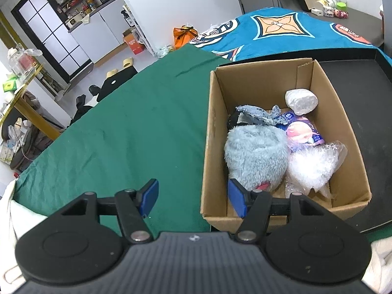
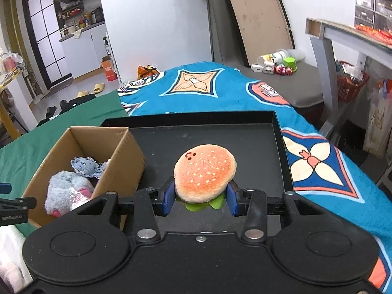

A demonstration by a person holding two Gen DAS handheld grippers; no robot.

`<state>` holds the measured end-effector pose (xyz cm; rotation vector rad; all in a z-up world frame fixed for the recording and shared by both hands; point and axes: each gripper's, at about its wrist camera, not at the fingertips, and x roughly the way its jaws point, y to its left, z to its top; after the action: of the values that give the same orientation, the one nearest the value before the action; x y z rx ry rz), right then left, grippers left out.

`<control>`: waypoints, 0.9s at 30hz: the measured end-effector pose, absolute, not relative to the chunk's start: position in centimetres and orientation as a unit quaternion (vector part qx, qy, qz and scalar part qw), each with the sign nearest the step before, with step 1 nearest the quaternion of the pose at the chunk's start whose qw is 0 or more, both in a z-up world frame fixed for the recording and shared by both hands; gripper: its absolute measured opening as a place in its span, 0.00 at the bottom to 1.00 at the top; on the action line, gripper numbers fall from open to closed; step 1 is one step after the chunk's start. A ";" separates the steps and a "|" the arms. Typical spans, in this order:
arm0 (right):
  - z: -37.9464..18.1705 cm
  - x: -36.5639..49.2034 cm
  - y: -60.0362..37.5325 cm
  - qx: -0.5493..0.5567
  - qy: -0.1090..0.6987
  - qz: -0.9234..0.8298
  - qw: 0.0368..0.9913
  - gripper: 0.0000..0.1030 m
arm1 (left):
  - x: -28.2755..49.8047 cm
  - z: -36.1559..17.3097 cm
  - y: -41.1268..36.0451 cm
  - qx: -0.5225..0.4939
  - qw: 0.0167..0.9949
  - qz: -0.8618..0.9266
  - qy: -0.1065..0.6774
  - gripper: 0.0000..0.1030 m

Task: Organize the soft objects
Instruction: 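Lift the hamburger and carry it over the cardboard box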

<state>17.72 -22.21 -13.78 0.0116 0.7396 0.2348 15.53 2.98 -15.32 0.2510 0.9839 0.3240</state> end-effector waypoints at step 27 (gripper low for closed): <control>-10.2 16.4 -16.2 -0.058 0.330 0.148 0.931 0.41 | 14.8 -15.3 4.2 0.067 0.886 0.116 0.443 0.54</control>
<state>16.45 -16.18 -10.19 -0.1197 0.6750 0.3037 14.76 4.23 -15.29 0.1392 0.9212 0.2418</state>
